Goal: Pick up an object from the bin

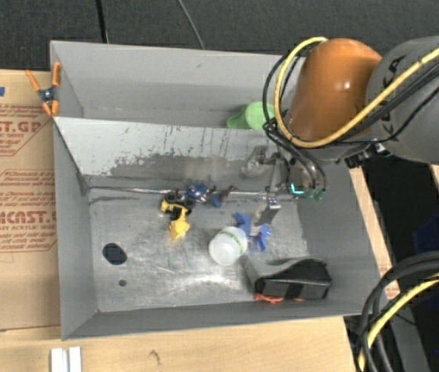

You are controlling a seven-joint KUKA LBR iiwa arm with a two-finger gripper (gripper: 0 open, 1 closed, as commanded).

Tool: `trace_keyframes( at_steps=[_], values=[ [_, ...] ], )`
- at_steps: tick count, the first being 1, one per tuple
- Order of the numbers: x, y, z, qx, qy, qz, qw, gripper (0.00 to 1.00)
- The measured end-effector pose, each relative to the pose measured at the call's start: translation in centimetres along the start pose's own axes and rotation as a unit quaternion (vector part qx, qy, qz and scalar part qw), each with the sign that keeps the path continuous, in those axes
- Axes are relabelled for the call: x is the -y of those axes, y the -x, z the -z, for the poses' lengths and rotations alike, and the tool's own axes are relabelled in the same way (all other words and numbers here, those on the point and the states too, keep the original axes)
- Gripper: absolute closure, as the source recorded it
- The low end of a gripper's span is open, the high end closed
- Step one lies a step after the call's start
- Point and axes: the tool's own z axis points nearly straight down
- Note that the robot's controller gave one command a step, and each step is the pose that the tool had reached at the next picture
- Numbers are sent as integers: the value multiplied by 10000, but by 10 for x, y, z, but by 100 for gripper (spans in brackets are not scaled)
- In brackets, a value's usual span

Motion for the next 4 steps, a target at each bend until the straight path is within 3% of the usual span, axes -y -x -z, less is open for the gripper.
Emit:
trace_keyframes(
  at_steps=[1,2,3,4],
  values=[
    [0,1,3,21,0,0,10000,0],
    [13,1,-43,62,-3,229,9997,0],
    [26,-34,-77,35,-4,854,9963,0],
    [29,-37,-99,57,-7,894,9960,100]
  ],
)
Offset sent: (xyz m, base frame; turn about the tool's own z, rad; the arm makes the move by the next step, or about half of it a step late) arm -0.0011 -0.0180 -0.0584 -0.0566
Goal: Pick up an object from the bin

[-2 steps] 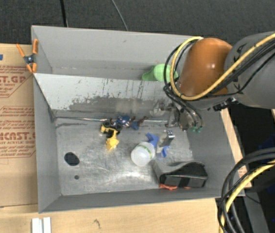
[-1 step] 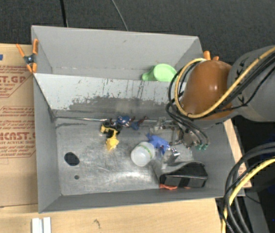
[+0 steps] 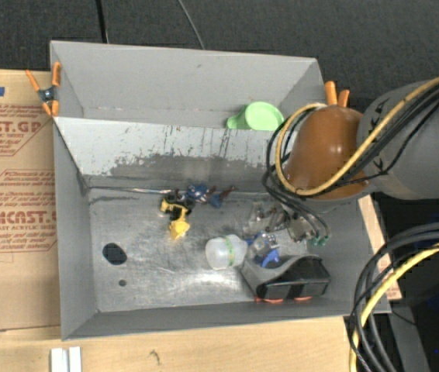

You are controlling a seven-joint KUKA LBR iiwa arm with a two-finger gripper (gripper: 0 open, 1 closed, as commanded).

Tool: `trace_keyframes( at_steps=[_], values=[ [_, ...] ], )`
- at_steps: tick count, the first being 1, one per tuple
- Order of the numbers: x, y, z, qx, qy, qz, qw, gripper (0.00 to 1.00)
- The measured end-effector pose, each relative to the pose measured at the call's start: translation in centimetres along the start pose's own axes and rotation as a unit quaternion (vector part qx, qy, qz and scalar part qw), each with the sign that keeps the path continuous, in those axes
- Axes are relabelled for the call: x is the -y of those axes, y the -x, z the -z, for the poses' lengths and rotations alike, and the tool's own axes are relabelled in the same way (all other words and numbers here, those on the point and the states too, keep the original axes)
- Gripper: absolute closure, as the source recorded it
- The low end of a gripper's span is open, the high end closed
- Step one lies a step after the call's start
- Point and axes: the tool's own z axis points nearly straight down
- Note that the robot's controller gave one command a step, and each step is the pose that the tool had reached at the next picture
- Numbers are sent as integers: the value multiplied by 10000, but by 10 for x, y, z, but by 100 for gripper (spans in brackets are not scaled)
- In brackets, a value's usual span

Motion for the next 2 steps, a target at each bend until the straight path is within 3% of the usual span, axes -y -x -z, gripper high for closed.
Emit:
trace_keyframes(
  at_steps=[1,2],
  values=[
    [0,0,0,0,0,-1,10000,100],
    [-6,5,124,-14,5,172,9999,100]
  ],
)
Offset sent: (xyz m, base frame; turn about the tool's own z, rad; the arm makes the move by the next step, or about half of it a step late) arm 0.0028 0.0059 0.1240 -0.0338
